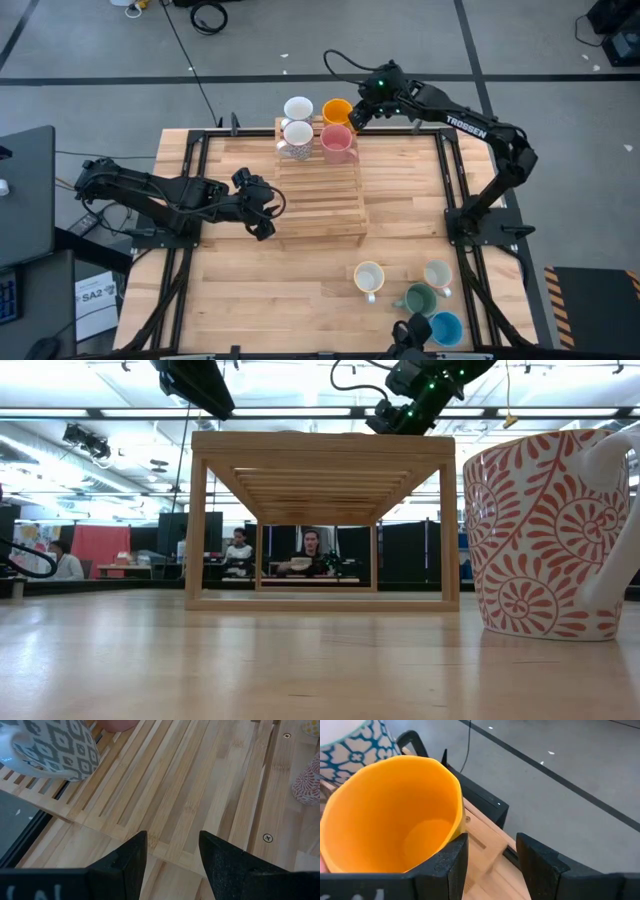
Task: Place coffee mugs
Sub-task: Adjust the yellow cup on the shelf
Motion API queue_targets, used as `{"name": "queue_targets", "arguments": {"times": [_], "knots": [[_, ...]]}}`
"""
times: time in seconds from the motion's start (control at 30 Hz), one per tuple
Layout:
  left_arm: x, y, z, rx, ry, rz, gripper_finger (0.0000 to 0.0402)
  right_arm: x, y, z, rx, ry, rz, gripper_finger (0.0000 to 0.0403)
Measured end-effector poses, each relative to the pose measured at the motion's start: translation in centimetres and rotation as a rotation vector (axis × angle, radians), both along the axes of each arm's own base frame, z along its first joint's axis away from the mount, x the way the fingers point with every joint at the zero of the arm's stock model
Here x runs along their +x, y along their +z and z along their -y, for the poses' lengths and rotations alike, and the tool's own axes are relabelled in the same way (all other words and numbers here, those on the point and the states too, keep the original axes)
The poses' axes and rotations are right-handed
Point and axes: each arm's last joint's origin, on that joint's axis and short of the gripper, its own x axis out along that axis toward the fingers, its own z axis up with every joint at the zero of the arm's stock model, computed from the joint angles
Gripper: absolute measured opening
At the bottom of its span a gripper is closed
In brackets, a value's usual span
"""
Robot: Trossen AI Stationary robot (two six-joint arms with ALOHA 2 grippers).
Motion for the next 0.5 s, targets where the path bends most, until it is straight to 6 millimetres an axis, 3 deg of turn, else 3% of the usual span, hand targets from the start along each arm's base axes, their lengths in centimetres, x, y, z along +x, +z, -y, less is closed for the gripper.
{"name": "queue_targets", "arguments": {"times": [0.5], "knots": [[0.01,-0.01,0.0,0.0,0.0,0.0,0.0185,0.29,0.34,0.07,-0.027,0.008,0.036,0.0172]]}}
